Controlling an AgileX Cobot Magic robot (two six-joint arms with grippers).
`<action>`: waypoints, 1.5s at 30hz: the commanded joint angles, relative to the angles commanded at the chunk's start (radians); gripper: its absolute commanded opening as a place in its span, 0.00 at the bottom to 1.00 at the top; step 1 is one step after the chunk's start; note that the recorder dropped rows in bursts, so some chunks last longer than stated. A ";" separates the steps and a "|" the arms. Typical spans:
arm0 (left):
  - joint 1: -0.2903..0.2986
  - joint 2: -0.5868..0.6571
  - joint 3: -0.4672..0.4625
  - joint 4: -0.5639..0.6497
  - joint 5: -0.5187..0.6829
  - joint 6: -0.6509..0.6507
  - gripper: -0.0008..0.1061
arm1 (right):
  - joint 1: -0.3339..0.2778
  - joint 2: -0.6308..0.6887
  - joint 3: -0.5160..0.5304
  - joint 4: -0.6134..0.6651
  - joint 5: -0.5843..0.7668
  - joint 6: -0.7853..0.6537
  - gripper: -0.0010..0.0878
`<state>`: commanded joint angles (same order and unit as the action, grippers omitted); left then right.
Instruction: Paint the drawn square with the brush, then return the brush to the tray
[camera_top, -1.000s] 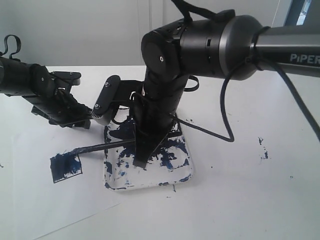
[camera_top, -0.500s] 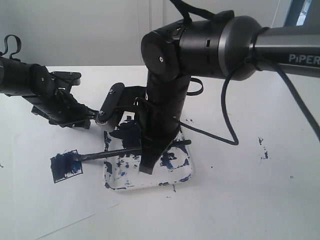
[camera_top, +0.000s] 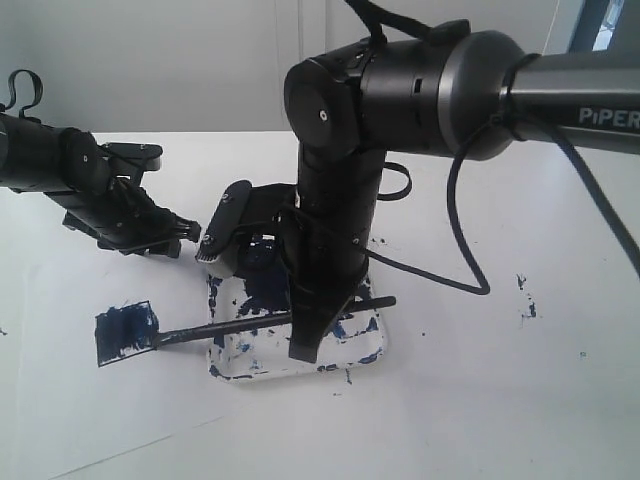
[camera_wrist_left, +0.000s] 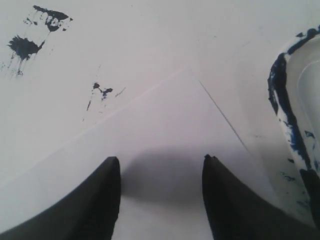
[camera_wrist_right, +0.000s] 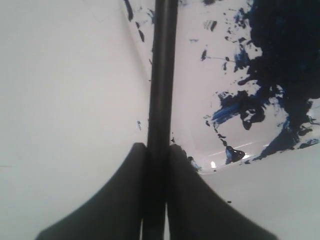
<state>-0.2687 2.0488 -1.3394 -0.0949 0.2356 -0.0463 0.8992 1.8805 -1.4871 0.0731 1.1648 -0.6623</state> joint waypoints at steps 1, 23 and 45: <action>0.000 0.000 0.000 0.000 0.000 0.000 0.52 | 0.000 0.000 0.000 0.000 0.002 0.000 0.01; 0.000 0.000 0.000 0.004 0.004 0.002 0.52 | 0.002 -0.018 0.000 0.095 -0.130 -0.080 0.01; 0.000 0.000 0.000 0.014 0.010 0.002 0.52 | 0.008 0.014 0.000 -0.025 -0.106 -0.015 0.01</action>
<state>-0.2687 2.0488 -1.3394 -0.0805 0.2459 -0.0444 0.9073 1.8946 -1.4871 0.0477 1.0585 -0.6772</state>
